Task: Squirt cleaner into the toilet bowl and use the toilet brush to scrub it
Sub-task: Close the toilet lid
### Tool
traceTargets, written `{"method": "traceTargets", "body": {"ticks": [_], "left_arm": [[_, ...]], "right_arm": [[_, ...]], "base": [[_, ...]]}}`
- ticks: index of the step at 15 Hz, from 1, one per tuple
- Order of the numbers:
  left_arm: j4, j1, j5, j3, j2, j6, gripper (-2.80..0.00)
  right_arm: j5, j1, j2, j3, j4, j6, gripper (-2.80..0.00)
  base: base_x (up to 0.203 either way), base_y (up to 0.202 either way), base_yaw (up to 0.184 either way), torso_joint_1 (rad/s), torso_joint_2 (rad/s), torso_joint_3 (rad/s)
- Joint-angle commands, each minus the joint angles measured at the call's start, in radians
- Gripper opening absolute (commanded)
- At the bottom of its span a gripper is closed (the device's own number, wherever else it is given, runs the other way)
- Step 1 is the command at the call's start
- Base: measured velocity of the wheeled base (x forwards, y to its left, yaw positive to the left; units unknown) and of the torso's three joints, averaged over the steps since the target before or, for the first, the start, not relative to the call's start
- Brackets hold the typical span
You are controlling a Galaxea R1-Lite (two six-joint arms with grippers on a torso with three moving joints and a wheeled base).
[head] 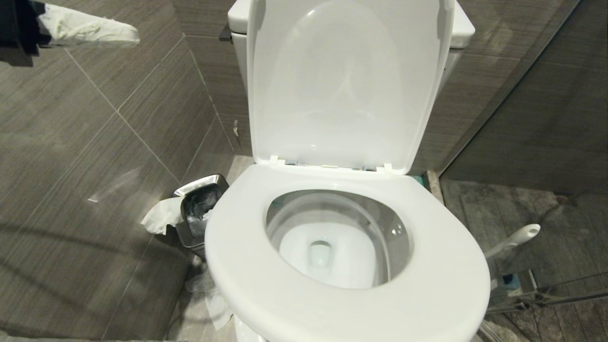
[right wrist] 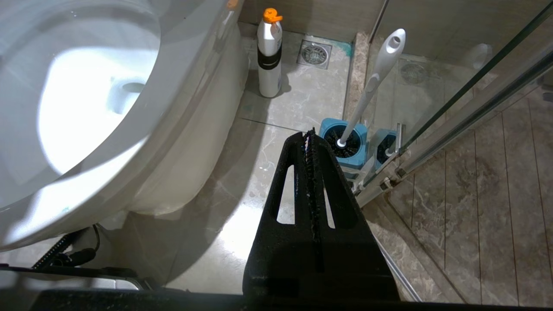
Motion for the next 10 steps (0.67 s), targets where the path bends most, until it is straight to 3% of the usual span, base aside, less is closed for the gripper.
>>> {"method": "traceTargets", "body": {"ticks": [1, 4, 8, 10], "left_arm": [[0.033, 0.000, 0.000, -0.035, 0.029, 0.001, -2.80], [-0.016, 0.001, 0.052, -0.096, 0.105, -0.014, -2.80], [-0.303, 0.038, -0.110, -0.100, 0.231, -0.021, -2.80], [-0.465, 0.041, -0.125, -0.100, 0.274, -0.086, -2.80]], "right_arm": [[0.000, 0.000, 0.000, 0.000, 0.000, 0.000, -2.80], [0.000, 0.000, 0.000, 0.000, 0.000, 0.000, -2.80], [0.000, 0.000, 0.000, -0.001, 0.000, 0.000, -2.80], [0.000, 0.000, 0.000, 0.000, 0.000, 0.000, -2.80]], "base": [[0.000, 0.000, 0.000, 0.000, 0.00, 0.000], [0.000, 0.000, 0.000, 0.000, 0.00, 0.000], [0.000, 0.000, 0.000, 0.000, 0.00, 0.000], [0.000, 0.000, 0.000, 0.000, 0.00, 0.000]]}}
